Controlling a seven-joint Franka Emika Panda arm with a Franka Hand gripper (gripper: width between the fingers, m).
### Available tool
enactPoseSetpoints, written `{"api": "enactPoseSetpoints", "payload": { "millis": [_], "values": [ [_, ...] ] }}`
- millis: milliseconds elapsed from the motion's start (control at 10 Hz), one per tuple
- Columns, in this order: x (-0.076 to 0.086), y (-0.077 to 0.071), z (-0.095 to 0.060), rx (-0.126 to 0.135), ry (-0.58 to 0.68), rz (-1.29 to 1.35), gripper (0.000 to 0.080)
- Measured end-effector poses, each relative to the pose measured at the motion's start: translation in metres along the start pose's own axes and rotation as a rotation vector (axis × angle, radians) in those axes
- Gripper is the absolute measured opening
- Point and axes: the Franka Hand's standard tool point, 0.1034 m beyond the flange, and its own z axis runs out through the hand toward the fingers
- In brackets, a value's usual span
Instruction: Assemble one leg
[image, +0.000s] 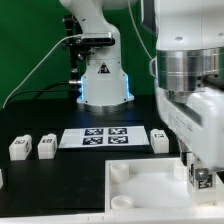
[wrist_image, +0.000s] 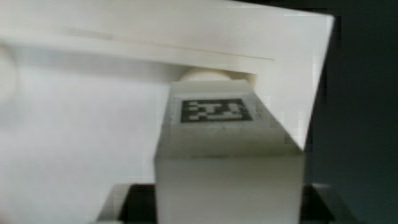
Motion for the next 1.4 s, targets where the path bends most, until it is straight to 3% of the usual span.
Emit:
{"api": "enactPoseSetpoints", "payload": {
  "millis": [100,400,500,600,700,800,1200,1400],
  "values": [
    [-0.001,0.000,0.000,-0.007,0.002,0.105,0.0294],
    [0.000,0.001,0.000,-0.007,0.003,0.049,0.0294],
    [0.000,0.001,0.000,-0.008,0.003,0.048,0.0479],
    [-0.001,-0.002,0.001,0.022,0.010,-0.185,0.0591],
    [-0.006,-0.002,0.002,0.036,0.015,-0.354,0.0591],
    [-0.010,-0.001,0.002,0.035,0.017,-0.480,0.0637],
    [-0.005,-0.002,0.002,0.031,0.026,-0.823,0.0649],
    [-0.007,-0.003,0.002,0.021,0.052,-1.236,0.0649]
  ]
}}
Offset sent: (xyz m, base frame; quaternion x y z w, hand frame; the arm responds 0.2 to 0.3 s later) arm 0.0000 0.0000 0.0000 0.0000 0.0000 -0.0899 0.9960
